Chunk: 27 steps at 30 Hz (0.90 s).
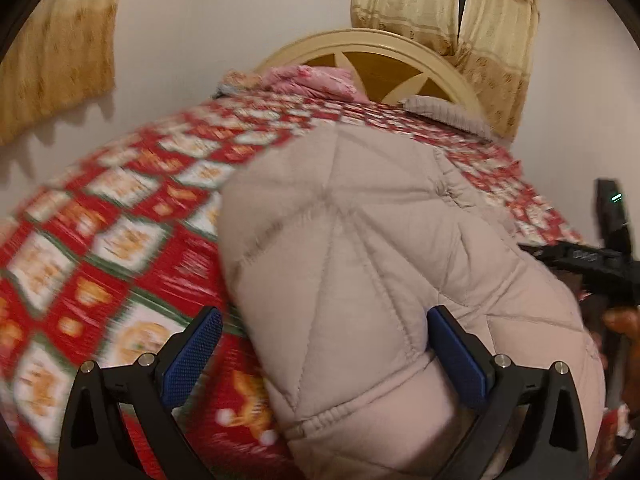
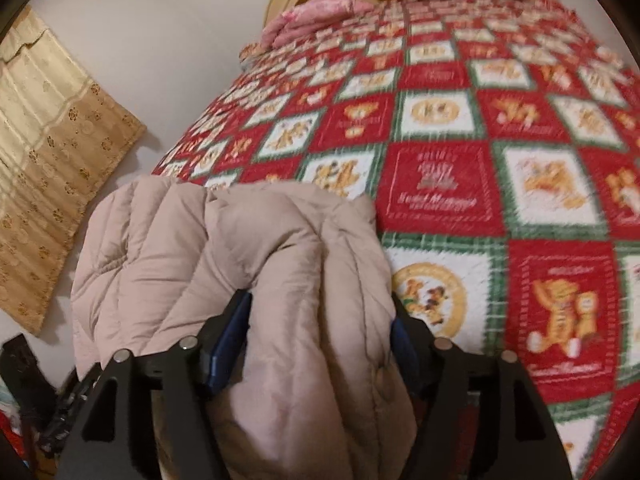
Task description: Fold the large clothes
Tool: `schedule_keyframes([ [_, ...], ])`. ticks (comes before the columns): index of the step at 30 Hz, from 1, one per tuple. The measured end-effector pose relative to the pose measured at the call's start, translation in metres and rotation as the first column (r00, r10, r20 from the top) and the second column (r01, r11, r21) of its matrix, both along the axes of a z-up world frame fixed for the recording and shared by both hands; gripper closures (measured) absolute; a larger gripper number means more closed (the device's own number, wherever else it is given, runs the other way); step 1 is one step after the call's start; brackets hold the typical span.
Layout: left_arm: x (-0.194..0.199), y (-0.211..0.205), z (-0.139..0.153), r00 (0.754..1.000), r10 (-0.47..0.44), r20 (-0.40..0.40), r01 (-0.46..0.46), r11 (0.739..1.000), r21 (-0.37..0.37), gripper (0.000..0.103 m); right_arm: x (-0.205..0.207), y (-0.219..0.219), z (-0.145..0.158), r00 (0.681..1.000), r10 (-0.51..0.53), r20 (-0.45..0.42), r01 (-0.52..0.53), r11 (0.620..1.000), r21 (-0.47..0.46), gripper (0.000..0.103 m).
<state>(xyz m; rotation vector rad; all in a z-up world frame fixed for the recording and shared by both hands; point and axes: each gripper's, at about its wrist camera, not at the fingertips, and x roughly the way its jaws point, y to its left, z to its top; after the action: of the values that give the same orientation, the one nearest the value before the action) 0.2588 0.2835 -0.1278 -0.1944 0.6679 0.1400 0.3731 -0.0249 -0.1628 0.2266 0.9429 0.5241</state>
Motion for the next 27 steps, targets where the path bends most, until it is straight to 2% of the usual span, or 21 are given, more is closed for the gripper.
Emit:
schedule_keyframes([
  [1,-0.007,-0.002,0.013,1.000,0.025,0.015,-0.025,0.999,0.039,0.001,-0.005,-0.001,0.008,1.000,-0.008,0.025,0.008,1.000,-0.010,0.032],
  [3,-0.020,-0.004,0.033,0.997,0.035,0.062,-0.039,0.997,0.063,0.001,-0.018,-0.007,0.026,0.997,-0.037,0.074,0.039,0.999,-0.013,0.027],
  [6,-0.051,-0.010,0.067,0.989,0.023,0.144,-0.031,0.998,0.059,0.001,-0.047,-0.018,0.058,0.981,-0.075,0.176,0.075,0.997,0.007,0.016],
  [10,-0.079,-0.024,0.090,0.985,0.019,0.173,-0.036,0.995,0.095,0.001,-0.086,-0.028,0.090,0.961,-0.087,0.264,0.074,0.995,0.059,0.010],
  [18,-0.120,-0.047,0.110,0.976,-0.005,0.218,-0.014,0.996,0.085,0.001,-0.157,-0.030,0.121,0.926,-0.057,0.373,0.041,0.998,0.050,0.006],
  [27,-0.141,-0.059,0.113,0.971,-0.015,0.239,-0.007,0.996,0.093,0.001,-0.195,-0.031,0.130,0.900,-0.022,0.434,0.002,0.999,0.045,0.004],
])
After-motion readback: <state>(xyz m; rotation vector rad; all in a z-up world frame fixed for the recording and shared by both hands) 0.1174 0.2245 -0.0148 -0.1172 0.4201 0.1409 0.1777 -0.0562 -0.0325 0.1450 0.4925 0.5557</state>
